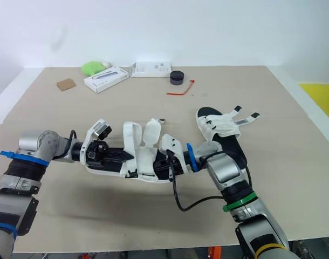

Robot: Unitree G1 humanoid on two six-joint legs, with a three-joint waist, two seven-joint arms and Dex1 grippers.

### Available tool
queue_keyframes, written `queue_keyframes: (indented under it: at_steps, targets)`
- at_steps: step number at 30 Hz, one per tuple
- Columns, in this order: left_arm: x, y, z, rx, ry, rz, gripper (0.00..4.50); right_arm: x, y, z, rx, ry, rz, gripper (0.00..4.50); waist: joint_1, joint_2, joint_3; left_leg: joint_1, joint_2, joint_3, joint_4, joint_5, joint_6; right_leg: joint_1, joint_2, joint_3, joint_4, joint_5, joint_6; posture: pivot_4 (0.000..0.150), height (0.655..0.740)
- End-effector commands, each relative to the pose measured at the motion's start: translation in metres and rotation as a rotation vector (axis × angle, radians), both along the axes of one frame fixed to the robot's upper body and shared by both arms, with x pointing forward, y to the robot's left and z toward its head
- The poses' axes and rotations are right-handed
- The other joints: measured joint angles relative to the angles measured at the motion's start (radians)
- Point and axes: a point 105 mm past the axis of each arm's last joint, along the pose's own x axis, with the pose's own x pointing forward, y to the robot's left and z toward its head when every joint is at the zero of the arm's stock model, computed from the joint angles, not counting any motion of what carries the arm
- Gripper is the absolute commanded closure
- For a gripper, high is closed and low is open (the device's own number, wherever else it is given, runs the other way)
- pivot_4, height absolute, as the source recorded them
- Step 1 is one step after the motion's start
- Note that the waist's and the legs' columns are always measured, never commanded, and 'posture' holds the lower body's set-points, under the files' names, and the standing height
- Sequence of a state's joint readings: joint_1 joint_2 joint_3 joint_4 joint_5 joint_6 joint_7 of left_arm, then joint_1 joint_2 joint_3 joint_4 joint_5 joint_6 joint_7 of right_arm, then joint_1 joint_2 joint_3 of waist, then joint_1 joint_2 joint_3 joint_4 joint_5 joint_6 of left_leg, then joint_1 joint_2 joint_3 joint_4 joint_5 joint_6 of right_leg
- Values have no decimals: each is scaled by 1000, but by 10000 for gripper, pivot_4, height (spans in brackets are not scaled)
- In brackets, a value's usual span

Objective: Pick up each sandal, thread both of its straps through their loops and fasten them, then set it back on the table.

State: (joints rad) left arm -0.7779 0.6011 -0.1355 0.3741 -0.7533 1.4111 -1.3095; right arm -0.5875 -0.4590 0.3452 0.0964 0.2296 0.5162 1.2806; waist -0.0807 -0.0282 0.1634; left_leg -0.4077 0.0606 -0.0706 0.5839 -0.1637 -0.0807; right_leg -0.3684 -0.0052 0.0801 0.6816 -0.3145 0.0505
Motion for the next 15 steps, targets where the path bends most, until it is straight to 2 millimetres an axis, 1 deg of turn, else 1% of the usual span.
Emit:
queue_keyframes:
  at_steps: [1,3,6,9,13,15]
  targets:
    - [1,-6,18,-36,-74,-28,43807,-15,-6,-42,-109,144,-11,45000,0,0,0,0,0,0,0,0,0,0,0,0,0,0,0,1500,7400]
    - [2,-7,21,-33,-102,-36,43807,-15,-5,-41,-106,144,-11,45000,0,0,0,0,0,0,0,0,0,0,0,0,0,0,0,1500,7400]
    - [0,-7,20,-12,-151,-64,43807,-15,-5,-41,-106,144,-12,45000,0,0,0,0,0,0,0,0,0,0,0,0,0,0,0,1500,7400]
    - [-8,-7,22,-2,-201,-125,43807,-16,-5,-42,-105,146,-12,45000,0,0,0,0,0,0,0,0,0,0,0,0,0,0,0,1500,7400]
    - [-19,-4,15,44,-263,-203,43807,-16,-6,-42,-105,147,-13,45000,0,0,0,0,0,0,0,0,0,0,0,0,0,0,0,1500,7400]
    - [-20,-3,12,50,-283,-209,43807,-16,-6,-42,-104,147,-13,45000,0,0,0,0,0,0,0,0,0,0,0,0,0,-1,0,1500,7400]
